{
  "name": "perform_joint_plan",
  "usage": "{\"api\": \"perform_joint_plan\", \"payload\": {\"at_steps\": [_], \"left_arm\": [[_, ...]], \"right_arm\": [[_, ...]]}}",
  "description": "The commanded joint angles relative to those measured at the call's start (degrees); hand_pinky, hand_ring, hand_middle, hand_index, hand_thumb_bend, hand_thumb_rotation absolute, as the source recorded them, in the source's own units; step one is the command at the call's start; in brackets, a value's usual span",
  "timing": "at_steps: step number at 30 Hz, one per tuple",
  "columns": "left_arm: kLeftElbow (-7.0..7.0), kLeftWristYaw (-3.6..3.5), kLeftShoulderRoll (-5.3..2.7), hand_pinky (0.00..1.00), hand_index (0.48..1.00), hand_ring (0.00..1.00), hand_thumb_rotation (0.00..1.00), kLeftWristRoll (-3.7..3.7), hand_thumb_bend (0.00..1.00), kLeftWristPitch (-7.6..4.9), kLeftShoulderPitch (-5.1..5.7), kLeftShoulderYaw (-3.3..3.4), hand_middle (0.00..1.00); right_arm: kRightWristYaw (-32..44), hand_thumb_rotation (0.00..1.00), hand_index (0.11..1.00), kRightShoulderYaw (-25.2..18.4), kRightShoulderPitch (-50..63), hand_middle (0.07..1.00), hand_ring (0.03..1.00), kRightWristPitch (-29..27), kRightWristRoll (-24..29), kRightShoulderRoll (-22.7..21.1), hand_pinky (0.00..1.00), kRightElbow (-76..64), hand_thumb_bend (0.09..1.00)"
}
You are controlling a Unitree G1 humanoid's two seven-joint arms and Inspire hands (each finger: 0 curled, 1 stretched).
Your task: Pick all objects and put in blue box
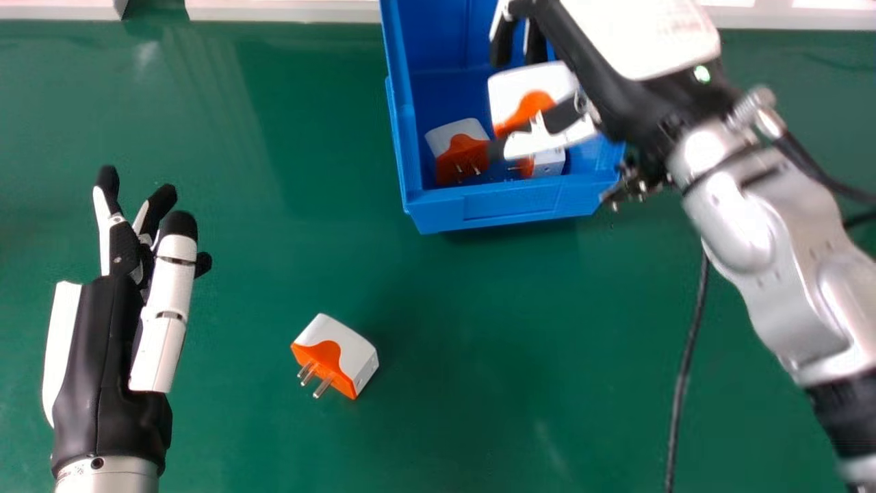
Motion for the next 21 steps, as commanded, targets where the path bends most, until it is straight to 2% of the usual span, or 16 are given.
{"api": "perform_joint_plan", "payload": {"at_steps": [1, 9, 13, 14, 16, 17, 18, 21], "left_arm": [[-0.98, -0.15, 0.14, 0.83, 0.968, 0.92, 0.87, -0.33, 0.37, -0.72, 0.02, 0.15, 0.96], [-1.87, -0.49, -0.33, 0.84, 0.969, 0.93, 0.87, -0.66, 0.37, -1.18, 1.42, -0.06, 0.97], [-2.65, -0.48, -0.64, 0.84, 0.970, 0.93, 0.87, -0.56, 0.37, -1.26, 2.26, -0.35, 0.97], [-2.70, -0.47, -0.65, 0.84, 0.970, 0.93, 0.87, -0.56, 0.37, -1.25, 2.30, -0.37, 0.97], [-2.86, -0.40, -0.72, 0.84, 0.970, 0.93, 0.87, -0.55, 0.37, -1.25, 2.49, -0.42, 0.97], [-2.95, -0.34, -0.77, 0.84, 0.970, 0.93, 0.87, -0.50, 0.37, -1.20, 2.57, -0.44, 0.97], [-3.03, -0.28, -0.80, 0.84, 0.970, 0.93, 0.87, -0.42, 0.37, -1.16, 2.63, -0.44, 0.97], [-3.24, -0.18, -0.81, 0.84, 0.970, 0.93, 0.87, -0.25, 0.37, -1.11, 2.76, -0.38, 0.97]], "right_arm": [[-3.5, 0.15, 0.469, 0.7, -7.4, 0.161, 0.096, 0.1, -0.6, 1.5, 0.05, 6.0, 0.490], [-14.6, 0.15, 0.469, 6.5, -21.9, 0.219, 0.131, 0.9, -4.7, 5.3, 0.08, 28.2, 0.488], [-19.0, 0.15, 0.469, 8.5, -24.5, 0.204, 0.132, 1.6, -5.5, 6.2, 0.09, 34.5, 0.488], [-19.6, 0.15, 0.473, 8.8, -24.9, 0.317, 0.258, 1.8, -5.5, 6.2, 0.19, 35.3, 0.489], [-19.6, 0.16, 0.479, 10.0, -24.9, 0.412, 0.366, 3.6, -6.5, 6.2, 0.28, 35.8, 0.489], [-17.5, 0.16, 0.479, 10.8, -24.5, 0.412, 0.366, 5.0, -7.2, 5.8, 0.28, 35.0, 0.489], [-15.5, 0.28, 0.572, 11.3, -24.1, 0.548, 0.505, 6.3, -7.6, 5.5, 0.40, 34.1, 0.512], [-12.2, 0.54, 0.774, 12.5, -23.5, 0.766, 0.737, 8.4, -8.2, 5.0, 0.62, 32.2, 0.554]]}}
